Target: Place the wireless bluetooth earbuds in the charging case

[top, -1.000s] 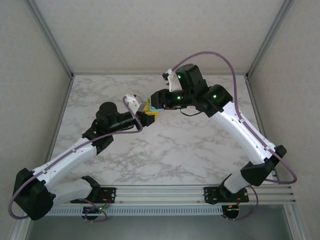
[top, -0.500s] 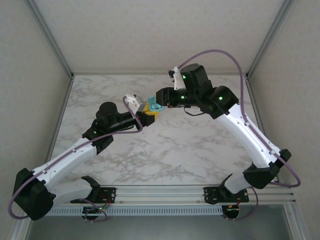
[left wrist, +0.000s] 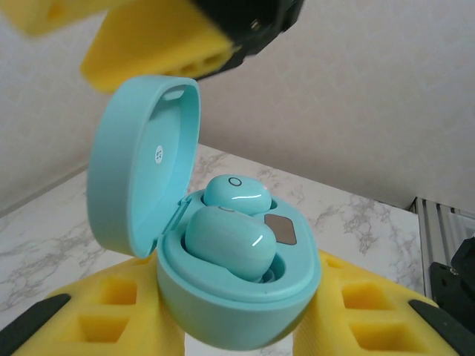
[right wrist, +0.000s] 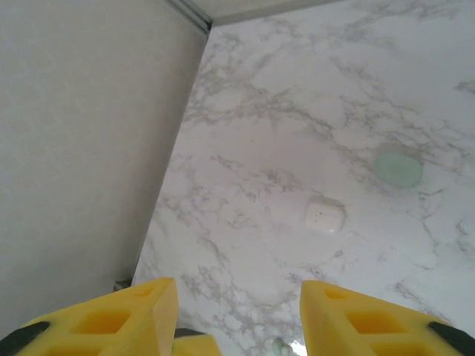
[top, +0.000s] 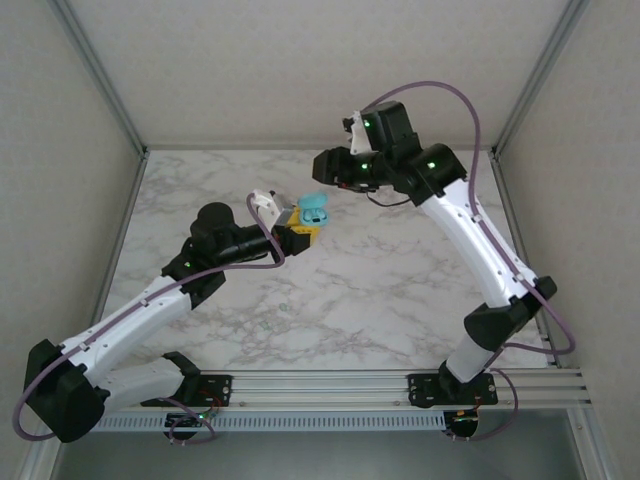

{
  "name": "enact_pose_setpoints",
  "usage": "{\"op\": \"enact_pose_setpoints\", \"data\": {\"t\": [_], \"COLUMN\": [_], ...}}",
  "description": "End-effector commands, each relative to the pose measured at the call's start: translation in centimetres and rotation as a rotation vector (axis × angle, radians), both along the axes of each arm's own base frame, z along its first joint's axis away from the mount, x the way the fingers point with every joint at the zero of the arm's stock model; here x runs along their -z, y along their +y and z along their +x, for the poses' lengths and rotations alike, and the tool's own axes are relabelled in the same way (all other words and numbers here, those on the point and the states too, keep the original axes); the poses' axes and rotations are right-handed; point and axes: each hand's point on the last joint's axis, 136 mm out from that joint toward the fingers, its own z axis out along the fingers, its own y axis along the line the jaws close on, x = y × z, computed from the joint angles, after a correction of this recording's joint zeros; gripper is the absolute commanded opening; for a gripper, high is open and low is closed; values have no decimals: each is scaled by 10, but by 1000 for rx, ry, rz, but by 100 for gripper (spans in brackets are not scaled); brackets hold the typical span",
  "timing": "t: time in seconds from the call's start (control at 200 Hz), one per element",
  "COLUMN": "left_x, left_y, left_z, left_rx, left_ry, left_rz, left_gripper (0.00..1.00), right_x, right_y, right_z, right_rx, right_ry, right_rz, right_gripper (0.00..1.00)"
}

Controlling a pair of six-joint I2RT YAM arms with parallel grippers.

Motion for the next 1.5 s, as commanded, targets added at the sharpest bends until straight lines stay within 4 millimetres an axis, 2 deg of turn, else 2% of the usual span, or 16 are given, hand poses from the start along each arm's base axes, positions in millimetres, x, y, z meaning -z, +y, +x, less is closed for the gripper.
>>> {"op": "enact_pose_setpoints", "data": {"t": [0.0, 0.105, 0.21, 0.395, 0.571, 0.726, 0.791, 1.101, 1.372, 1.432, 1.492], "left_x": [-27, -29, -31, -37, -47, -57, -59, -69, -68, -69, -68], "left_y": [2, 4, 5, 3, 1, 0, 0, 1, 0, -1, -1], "left_z": [-8, -3, -1, -1, -4, -8, -9, -8, -5, -5, -4], "left_rx": [9, -23, -35, -26, -5, 15, 19, 15, 4, 8, 8], "left_ry": [-57, -61, -64, -69, -73, -76, -75, -79, -71, -71, -69], "left_rz": [-40, -50, -59, -82, -113, -149, -157, -187, -190, -192, -187], "left_gripper": [26, 26, 26, 26, 26, 26, 26, 26, 27, 27, 27], "right_x": [8, 10, -2, -3, 0, 12, 11, 5, -5, -5, -6], "right_y": [6, 6, 6, 3, 2, 0, 4, 17, 15, 14, 13], "right_z": [-19, -31, -47, -65, -67, -66, -66, -77, -88, -88, -90], "right_rx": [-104, -149, -193, -233, -274, -280, -302, -427, -484, -482, -487], "right_ry": [76, 90, 68, 121, 213, 264, 276, 331, 324, 315, 315], "right_rz": [-5, 5, 84, 186, 330, 352, 389, 521, 558, 557, 560], "right_gripper": [48, 48, 49, 56, 61, 64, 64, 53, 49, 43, 42]}}
